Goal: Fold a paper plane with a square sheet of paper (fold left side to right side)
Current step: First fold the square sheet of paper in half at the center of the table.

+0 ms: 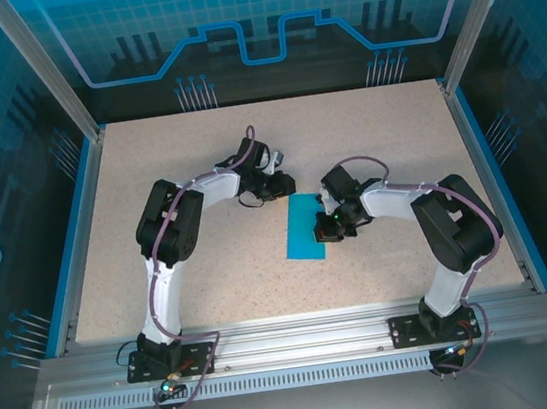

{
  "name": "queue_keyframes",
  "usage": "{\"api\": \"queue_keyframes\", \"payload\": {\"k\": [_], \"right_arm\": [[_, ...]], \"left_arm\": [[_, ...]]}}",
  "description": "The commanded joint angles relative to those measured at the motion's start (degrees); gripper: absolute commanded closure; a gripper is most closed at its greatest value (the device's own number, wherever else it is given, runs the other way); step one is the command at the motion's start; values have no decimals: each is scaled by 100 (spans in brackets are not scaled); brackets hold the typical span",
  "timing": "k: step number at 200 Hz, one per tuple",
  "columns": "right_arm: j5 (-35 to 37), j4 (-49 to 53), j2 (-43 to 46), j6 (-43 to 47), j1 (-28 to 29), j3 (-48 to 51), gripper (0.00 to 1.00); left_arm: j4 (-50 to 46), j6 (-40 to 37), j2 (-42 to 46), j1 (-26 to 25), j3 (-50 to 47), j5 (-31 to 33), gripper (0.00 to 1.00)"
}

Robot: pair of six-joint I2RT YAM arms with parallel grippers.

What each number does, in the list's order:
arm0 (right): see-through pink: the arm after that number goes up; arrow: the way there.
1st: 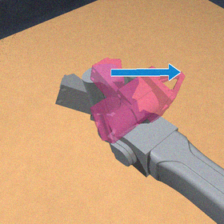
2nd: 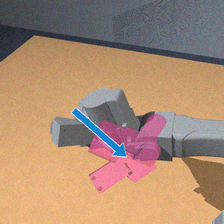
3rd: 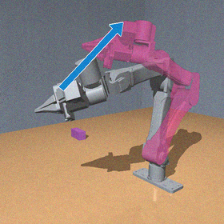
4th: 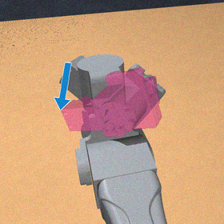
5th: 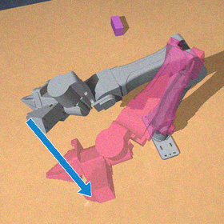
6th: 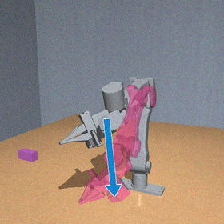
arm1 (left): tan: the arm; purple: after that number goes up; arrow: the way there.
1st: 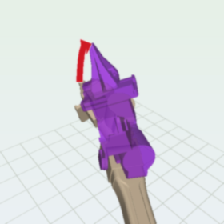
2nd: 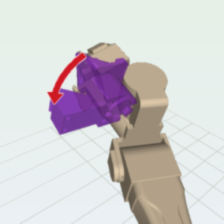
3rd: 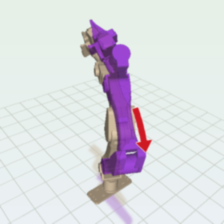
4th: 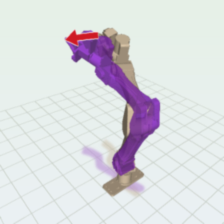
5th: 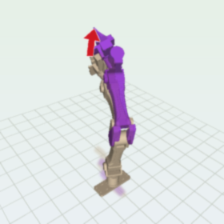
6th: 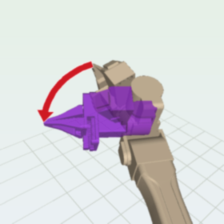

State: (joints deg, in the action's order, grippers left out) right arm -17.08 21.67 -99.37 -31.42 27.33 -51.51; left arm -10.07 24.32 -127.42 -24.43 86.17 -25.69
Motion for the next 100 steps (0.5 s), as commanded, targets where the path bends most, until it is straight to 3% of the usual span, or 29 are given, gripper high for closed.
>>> {"api": "queue_keyframes", "payload": {"k": [1,51,79,100], "right_arm": [[688,1029,-254,123,-79,194,100],[687,1061,-118,326,-185,141,100],[83,400,125,325,-153,142,99],[-33,-47,430,244,-79,145,89]], "left_arm": [[265,-101,-346,299,128,971,73],[344,-155,118,441,-175,852,70],[448,-172,780,535,-612,786,66],[443,-143,1311,535,-1014,596,66]]}}
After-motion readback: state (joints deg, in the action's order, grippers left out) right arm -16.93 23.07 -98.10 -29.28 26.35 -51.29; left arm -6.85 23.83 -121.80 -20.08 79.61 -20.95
